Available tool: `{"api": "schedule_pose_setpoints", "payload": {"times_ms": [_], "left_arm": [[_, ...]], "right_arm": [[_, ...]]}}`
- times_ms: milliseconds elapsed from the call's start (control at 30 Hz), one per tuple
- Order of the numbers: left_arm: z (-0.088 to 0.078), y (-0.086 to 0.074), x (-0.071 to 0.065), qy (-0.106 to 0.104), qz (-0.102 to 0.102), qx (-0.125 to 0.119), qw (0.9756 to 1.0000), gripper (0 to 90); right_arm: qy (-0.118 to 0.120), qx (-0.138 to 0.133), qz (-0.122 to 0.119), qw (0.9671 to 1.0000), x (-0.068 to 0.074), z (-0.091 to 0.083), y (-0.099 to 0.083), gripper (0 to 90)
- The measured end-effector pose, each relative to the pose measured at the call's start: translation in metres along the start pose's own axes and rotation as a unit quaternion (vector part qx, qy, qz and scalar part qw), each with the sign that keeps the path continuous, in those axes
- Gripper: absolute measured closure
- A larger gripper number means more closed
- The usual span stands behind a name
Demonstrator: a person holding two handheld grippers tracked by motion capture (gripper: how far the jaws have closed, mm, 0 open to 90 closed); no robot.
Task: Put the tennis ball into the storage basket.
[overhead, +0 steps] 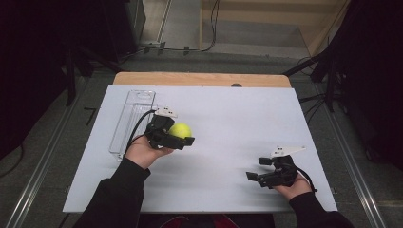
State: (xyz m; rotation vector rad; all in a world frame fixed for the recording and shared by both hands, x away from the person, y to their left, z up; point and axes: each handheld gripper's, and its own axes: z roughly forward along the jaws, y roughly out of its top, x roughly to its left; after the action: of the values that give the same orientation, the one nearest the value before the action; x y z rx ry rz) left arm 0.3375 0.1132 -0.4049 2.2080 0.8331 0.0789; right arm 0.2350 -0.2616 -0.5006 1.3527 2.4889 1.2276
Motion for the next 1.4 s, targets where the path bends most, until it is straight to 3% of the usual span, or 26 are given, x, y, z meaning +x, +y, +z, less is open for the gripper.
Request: {"api": "schedule_pose_setpoints", "payload": {"times_ms": [900, 1100, 1400], "left_arm": [[-0.021, -0.006, 0.034, 0.043, -0.039, -0.010, 0.9983, 25.6], [-0.026, -0.006, 0.042, 0.072, -0.058, -0.018, 0.9956, 25.6], [-0.033, -0.010, 0.054, 0.081, -0.078, -0.022, 0.9934, 25.6]], "right_arm": [[-0.001, -0.002, 0.001, 1.0000, 0.001, 0.000, 0.000, 12.9], [-0.001, -0.001, 0.000, 1.0000, 0.001, 0.000, 0.000, 12.9], [-0.002, -0.002, -0.001, 1.0000, 0.002, 0.000, 0.000, 12.9]]}}
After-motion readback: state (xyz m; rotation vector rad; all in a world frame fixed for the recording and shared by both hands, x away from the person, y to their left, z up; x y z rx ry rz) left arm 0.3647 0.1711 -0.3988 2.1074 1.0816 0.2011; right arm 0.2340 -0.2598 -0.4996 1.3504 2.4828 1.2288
